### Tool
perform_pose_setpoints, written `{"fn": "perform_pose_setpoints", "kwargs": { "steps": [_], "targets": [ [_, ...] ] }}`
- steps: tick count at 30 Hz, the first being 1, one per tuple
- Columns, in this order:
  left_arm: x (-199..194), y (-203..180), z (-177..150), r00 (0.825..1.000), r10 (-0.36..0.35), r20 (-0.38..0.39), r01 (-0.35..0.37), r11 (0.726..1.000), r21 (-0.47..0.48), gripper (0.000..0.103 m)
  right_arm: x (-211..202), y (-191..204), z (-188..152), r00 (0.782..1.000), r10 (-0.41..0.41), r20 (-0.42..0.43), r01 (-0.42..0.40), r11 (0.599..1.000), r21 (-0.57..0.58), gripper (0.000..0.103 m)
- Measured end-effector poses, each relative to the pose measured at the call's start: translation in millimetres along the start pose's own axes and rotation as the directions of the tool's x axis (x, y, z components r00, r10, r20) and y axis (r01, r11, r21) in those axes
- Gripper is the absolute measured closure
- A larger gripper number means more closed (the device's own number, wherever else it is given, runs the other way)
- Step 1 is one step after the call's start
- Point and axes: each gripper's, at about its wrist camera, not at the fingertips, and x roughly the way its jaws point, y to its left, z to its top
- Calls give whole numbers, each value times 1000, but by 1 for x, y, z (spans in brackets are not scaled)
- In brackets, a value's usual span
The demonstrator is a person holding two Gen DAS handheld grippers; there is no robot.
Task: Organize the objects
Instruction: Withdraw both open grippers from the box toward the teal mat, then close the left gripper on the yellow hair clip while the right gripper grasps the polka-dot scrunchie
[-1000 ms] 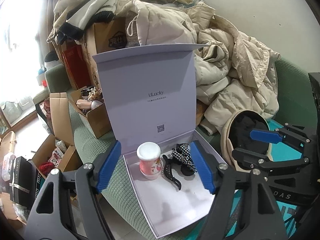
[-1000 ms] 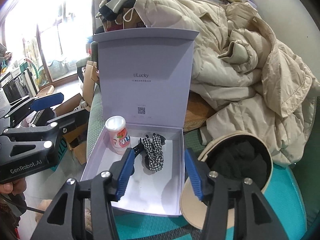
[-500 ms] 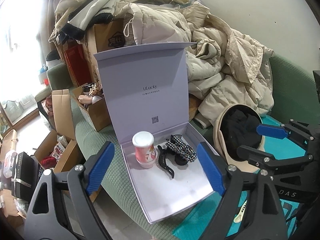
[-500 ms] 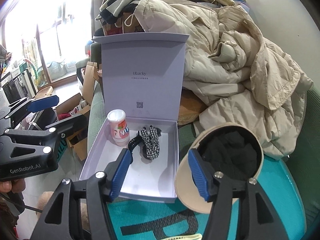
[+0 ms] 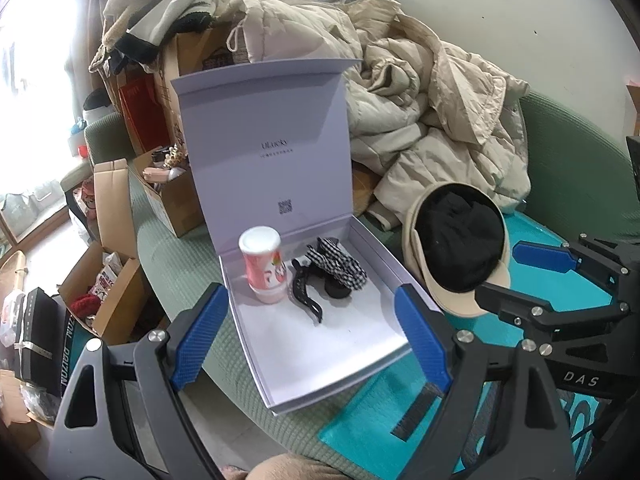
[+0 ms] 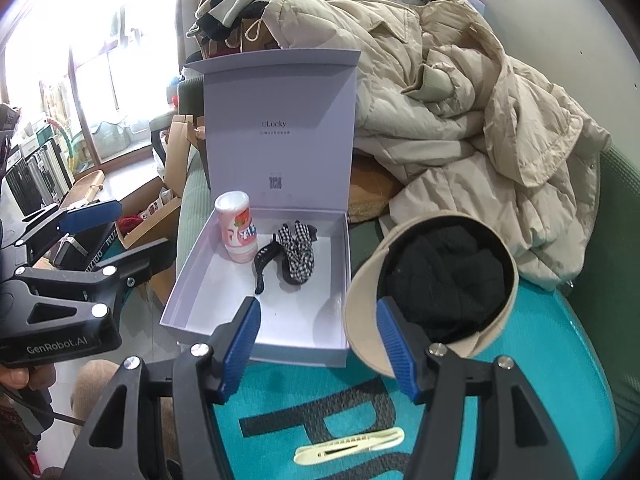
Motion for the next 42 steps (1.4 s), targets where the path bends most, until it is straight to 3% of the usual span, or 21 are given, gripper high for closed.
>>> {"fn": "perform_pose_setpoints", "kwargs": {
  "steps": [13, 26, 42],
  "targets": [
    [8, -20, -35, 997, -37, -66, 38, 999, 16, 18, 9, -4, -40, 998, 10, -70, -6, 999, 53, 42],
    [20, -39, -65, 990, -66, -126, 71, 997, 35, 18, 19, -24, -80, 989, -23, -144, 41, 992, 122, 42],
    [39, -92, -89, 968, -154, -197, 178, 978, 107, 18, 8, -57, -126, 980, -58, -193, 100, 971, 217, 42]
  ]
}}
